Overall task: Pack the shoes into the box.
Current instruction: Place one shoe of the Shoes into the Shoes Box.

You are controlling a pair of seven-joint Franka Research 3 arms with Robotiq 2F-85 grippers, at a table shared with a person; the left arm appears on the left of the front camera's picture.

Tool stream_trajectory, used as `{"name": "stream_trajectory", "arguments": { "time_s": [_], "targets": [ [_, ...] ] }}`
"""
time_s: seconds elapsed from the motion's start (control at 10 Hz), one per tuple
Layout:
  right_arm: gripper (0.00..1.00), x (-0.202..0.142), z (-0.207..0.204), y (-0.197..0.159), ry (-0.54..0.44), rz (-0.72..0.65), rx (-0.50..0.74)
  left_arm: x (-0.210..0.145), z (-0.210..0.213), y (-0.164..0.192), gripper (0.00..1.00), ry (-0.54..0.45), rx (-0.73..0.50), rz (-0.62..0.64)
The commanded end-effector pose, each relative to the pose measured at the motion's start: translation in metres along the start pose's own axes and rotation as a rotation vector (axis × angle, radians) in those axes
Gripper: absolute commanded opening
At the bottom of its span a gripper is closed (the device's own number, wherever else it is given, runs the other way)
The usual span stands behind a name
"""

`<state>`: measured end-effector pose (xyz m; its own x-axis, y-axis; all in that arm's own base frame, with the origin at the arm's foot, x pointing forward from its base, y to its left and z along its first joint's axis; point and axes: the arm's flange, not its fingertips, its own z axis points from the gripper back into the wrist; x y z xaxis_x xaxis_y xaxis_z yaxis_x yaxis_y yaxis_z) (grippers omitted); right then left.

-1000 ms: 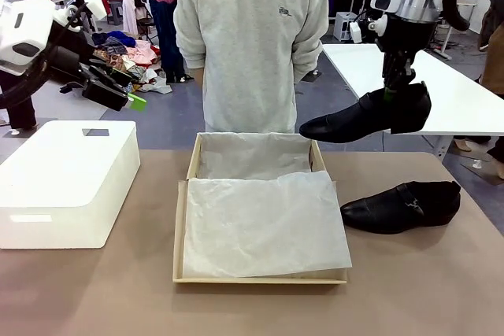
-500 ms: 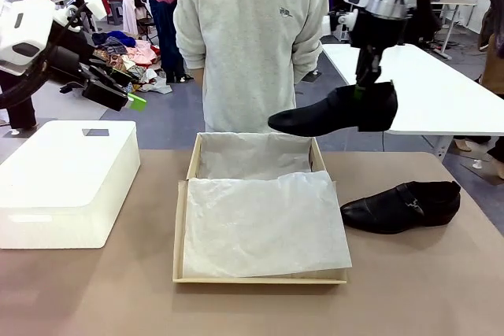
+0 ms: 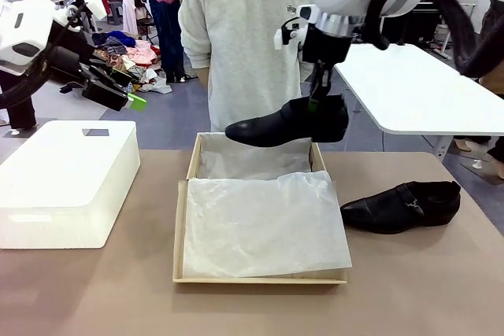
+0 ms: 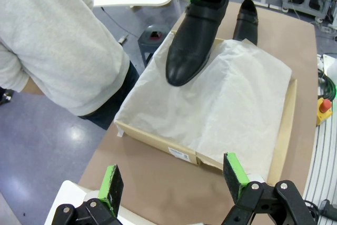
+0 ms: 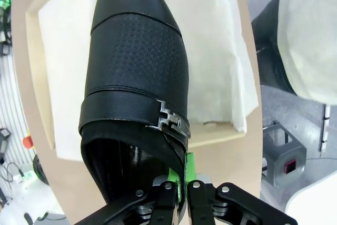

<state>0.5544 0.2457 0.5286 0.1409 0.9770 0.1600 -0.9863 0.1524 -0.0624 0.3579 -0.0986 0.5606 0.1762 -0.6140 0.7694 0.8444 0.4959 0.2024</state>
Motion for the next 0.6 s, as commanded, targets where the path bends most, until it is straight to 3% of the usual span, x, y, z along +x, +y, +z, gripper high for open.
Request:
{"name": "stream_trajectory", "arguments": {
  "time_s": [0.0, 0.5],
  "targets": [
    [0.0, 0.016, -0.006, -0.003, -0.043, -0.03, -0.021, -0.001, 0.0, 0.001, 1.0, -0.009, -0.011, -0.002],
    [0.0, 0.027, -0.028, -0.005, -0.027, -0.032, 0.005, -0.001, 0.0, 0.001, 1.0, -0.009, -0.011, -0.002]
  ]
}}
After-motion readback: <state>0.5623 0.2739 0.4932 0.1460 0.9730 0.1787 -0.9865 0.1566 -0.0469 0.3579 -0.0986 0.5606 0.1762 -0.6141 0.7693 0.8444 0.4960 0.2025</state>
